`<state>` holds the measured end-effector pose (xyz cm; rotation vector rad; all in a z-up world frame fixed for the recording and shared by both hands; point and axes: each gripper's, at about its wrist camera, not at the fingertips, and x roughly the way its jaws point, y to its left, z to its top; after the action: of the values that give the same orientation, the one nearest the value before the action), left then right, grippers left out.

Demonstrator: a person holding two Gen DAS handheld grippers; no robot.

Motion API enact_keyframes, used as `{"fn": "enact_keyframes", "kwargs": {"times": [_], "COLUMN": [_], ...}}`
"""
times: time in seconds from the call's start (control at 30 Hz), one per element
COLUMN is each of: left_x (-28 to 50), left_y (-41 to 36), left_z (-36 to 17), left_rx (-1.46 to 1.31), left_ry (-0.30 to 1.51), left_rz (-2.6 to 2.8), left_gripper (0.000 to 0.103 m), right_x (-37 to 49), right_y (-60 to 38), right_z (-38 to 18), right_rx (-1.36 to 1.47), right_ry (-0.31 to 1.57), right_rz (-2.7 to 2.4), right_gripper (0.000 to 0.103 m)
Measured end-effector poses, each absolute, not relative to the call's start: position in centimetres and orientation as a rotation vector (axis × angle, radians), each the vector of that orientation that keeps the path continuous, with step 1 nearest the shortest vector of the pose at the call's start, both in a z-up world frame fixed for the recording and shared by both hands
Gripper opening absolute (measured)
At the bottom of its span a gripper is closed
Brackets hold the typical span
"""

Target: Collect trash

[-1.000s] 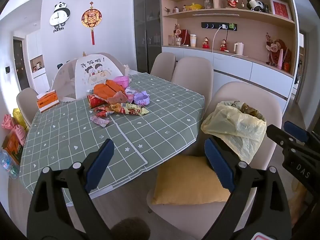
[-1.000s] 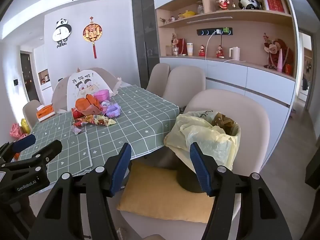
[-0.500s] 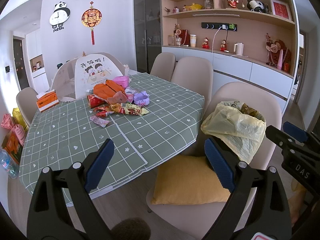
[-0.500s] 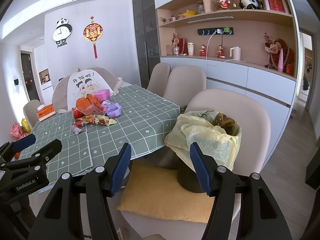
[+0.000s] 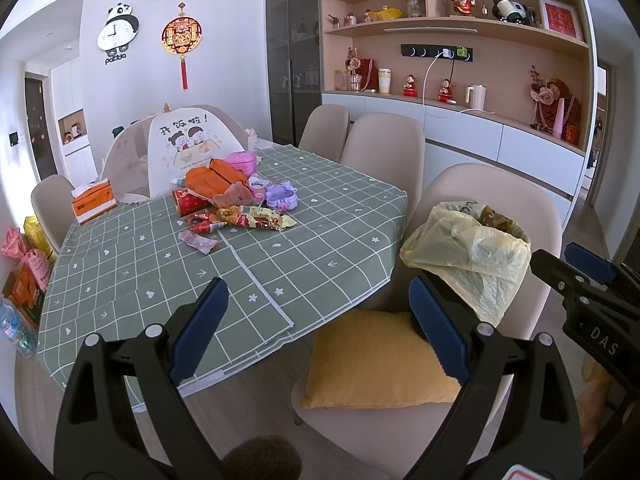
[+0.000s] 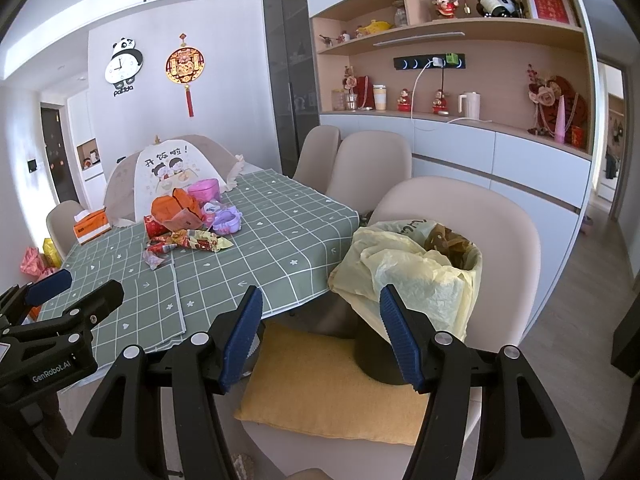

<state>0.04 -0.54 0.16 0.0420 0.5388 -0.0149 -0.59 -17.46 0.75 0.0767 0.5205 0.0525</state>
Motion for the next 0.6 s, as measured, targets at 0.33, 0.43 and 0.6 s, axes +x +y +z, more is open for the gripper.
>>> {"fn": "enact_keyframes", "kwargs": {"times": [0.33, 0.43, 0.6], "left_x": [-0.04, 0.02, 0.01], "left_y": [-0.52, -0.35, -0.38], "left_z": [0.20, 0.08, 0.08], "left_rx": [0.043, 0.043, 0.042], "left_ry": [0.539, 0.538, 0.539], "left_rz": [-0.018, -0.020, -0.021], "left_gripper": [0.088, 0.088, 0.088], "right_x": [-0.52, -0.55, -0.60], "right_y": [-17.21, -17.19, -17.24], "right_z": [0.53, 0.56, 0.62], "right_rx": [0.079, 0.078, 0.079], "right_ry": [0.522, 0.522, 0.522], "right_rz": [0.052, 0.052, 0.052], "right_gripper": [0.058, 0.058, 0.058]}}
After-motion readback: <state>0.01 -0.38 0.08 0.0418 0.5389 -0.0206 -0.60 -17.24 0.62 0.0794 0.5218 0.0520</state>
